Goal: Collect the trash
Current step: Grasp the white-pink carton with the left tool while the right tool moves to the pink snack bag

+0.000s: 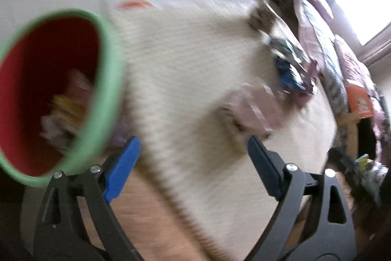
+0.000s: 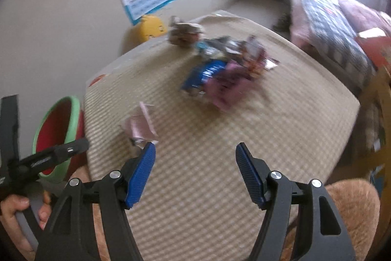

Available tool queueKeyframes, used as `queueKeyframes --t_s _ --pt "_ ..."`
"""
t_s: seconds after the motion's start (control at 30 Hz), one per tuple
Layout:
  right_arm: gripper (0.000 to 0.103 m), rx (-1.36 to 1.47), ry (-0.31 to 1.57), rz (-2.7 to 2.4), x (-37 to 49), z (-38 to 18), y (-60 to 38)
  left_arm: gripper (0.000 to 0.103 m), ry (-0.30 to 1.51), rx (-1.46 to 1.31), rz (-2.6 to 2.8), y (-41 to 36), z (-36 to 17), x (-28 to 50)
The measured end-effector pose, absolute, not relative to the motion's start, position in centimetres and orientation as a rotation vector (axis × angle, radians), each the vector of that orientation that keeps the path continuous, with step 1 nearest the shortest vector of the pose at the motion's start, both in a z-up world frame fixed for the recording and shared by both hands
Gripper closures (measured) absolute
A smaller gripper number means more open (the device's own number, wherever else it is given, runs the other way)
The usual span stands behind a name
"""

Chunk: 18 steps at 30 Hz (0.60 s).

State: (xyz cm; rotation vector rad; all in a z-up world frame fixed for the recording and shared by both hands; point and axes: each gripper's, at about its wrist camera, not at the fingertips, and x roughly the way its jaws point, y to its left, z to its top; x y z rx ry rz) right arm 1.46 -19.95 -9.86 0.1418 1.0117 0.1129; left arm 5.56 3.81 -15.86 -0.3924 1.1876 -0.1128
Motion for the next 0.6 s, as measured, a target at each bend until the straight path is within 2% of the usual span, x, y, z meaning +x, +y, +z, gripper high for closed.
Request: queueKeyframes --t_s 0.1,0.17,0.5,0.53,0.6 --pt "0.038 0.203 1.008 0.107 1.1 -10.0 -21.5 0.016 1.214 -0.377 -0.126 0.6 -16.5 7.3" --pt "0.038 0.218 0.996 0.107 0.9 -9.7 -22.0 0.012 1.228 -0.336 -0.111 -1.5 -17.0 8.5" --pt "0.037 0.356 1.008 0.088 0.9 -10.8 -25.2 0.013 1.284 -0.174 -0.082 -6.6 -19.5 11.5" --pt "0.037 0.366 1.008 0.084 0.9 -10.9 -25.4 0.019 1.281 -0.172 -0.084 -6.7 -19.6 11.5" --pt "0.037 0.381 1.014 0.081 1.0 -11.2 -25.7 0.040 1.255 -0.128 -0.079 -7.1 -19.4 11.5"
